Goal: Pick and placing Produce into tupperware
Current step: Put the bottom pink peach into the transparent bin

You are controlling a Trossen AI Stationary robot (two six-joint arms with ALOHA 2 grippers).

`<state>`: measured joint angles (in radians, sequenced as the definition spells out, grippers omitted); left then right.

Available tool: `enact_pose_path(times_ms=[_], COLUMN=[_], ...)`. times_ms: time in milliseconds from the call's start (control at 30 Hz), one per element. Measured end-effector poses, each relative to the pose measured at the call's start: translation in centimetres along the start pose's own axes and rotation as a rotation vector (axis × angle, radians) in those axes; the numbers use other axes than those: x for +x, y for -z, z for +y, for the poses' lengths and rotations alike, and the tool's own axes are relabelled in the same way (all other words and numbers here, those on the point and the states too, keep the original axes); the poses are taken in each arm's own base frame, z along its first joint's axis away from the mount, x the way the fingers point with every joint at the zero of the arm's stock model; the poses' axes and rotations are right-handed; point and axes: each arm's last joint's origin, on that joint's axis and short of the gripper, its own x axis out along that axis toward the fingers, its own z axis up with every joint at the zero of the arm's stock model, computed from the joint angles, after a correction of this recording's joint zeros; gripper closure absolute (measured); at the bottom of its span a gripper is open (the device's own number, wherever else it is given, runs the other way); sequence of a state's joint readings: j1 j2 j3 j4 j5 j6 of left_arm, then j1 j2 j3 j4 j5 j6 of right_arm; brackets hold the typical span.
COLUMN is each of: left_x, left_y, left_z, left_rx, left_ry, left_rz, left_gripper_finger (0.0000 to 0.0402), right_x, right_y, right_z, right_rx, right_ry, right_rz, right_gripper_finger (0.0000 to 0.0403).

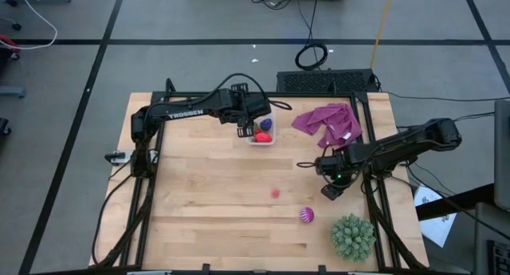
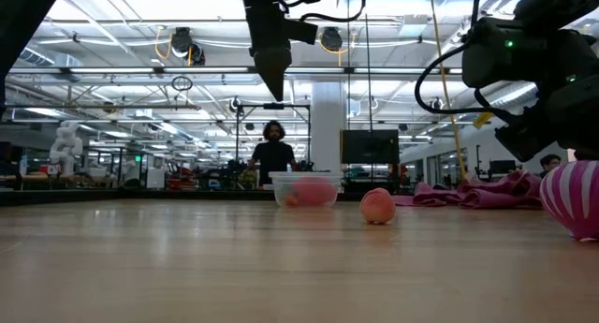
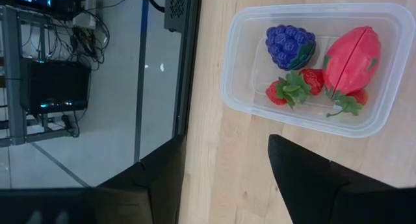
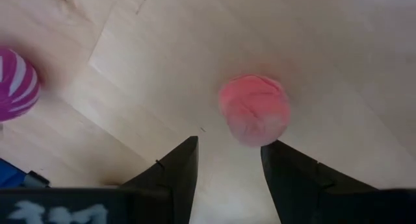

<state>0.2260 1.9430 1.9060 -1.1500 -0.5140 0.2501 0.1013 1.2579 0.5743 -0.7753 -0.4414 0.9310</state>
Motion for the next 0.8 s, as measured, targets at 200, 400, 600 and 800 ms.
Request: enact_pose_path(times_ms=[200,400,600,800], left_x=[0.0,0.0,0.0,0.0], left_y=[0.0,0.0,0.0,0.0], left_z=[0.0,0.0,0.0,0.0], left_rx=[0.0,0.003,0.003,0.004], left_ry=[0.0,0.0,0.0,0.0], left_rz=[0.0,0.0,0.0,0.0], left_gripper_finger=[0.0176,0.0176,0.0176,0.0176], right_x=[0.23,0.09,0.09,0.08], right_y=[-0.2,-0.23,-0.22,-0.23], right_z=[0.06,0.06,0.06,0.05], right_rx=[-0.021,-0.055,-0.089,-0.1], right_ry=[0.005,0.01,0.01,0.011], right_rz=[0.002,-0.026,-0.026,-0.026], right_gripper_finger=[0.0245,0.0245,0.0245,0.0231])
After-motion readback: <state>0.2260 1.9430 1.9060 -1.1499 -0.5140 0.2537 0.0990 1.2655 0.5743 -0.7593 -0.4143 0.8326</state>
